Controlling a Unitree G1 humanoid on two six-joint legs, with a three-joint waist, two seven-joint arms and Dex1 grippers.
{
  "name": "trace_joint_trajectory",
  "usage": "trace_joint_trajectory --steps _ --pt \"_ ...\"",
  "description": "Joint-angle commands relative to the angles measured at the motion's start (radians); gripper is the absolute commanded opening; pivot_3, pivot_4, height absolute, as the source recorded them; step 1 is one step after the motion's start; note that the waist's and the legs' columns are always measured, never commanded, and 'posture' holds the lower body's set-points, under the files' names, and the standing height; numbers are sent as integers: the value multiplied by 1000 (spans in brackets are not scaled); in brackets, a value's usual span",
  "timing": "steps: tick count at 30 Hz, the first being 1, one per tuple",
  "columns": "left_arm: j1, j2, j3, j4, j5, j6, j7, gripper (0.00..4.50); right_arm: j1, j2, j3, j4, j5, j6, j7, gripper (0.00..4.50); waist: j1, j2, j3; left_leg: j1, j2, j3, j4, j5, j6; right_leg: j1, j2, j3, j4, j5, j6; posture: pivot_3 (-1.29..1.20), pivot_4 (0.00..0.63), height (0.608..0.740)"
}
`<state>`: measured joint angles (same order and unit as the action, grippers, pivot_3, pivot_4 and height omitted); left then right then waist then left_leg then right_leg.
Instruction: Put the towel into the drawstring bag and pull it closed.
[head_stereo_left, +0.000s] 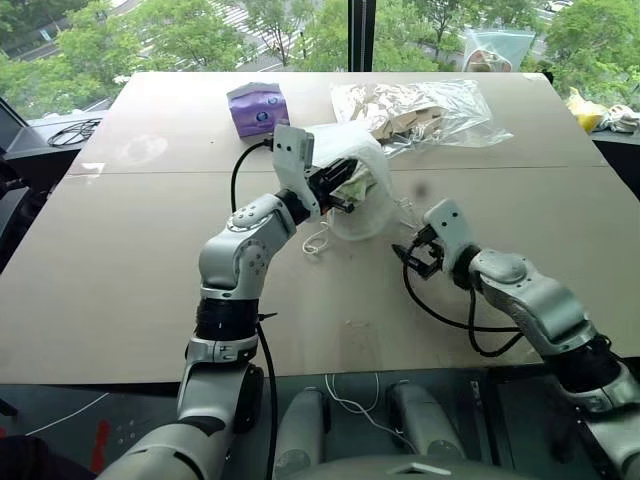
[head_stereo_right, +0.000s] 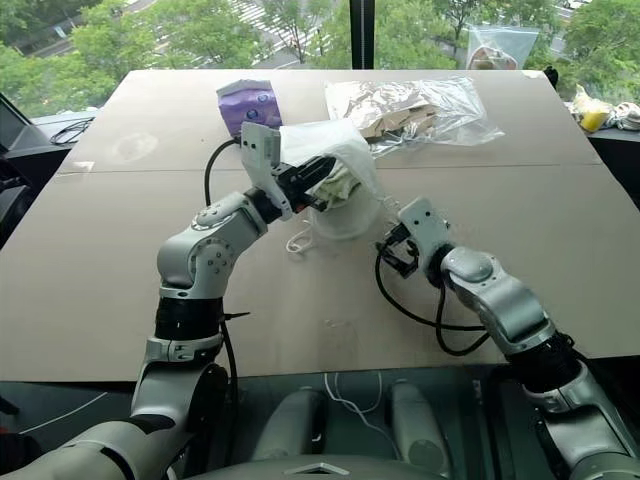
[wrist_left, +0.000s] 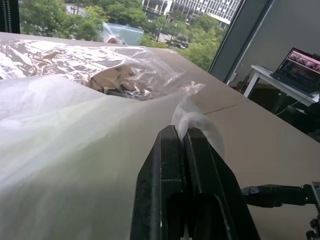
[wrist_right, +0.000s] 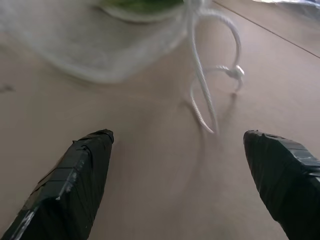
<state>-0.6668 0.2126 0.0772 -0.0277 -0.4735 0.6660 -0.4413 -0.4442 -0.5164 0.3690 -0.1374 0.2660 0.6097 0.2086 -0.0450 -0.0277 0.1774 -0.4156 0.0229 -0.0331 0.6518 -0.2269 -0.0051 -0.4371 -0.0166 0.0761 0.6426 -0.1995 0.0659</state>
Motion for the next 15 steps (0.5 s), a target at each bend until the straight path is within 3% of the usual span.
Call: trace_joint_trajectory --steps 1,2,5,12,15 --pt "-24 6 6 -17 -5 -25 -11 0 -53 72 -3 114 -122 -130 -43 4438 -2 0 0 0 0 0 0 0 0 0 0 0 0 0 0 0 150 740" --pt "-25 7 5 -17 -4 -26 -12 0 -63 101 -19 155 -138 -157 -57 4438 -2 0 0 0 0 0 0 0 0 0 0 0 0 0 0 0 150 740" --pt "-27 8 7 -14 -2 -29 -9 0 -99 188 -104 239 -135 -232 -83 3582 2 0 0 0 0 0 0 0 0 0 0 0 0 2 -3 0 150 740" --pt "-31 12 17 11 0 -40 -1 0 -102 208 -178 274 -206 -291 -82 130 6 0 0 -2 -1 0 0 0 0 1 -2 0 -1 2 -4 0 150 740" --pt "-43 12 16 43 10 -49 9 0 -75 211 -207 233 -215 -269 -83 50 4 0 0 -1 -1 -1 -1 0 0 0 -1 -1 -1 2 -4 0 150 740"
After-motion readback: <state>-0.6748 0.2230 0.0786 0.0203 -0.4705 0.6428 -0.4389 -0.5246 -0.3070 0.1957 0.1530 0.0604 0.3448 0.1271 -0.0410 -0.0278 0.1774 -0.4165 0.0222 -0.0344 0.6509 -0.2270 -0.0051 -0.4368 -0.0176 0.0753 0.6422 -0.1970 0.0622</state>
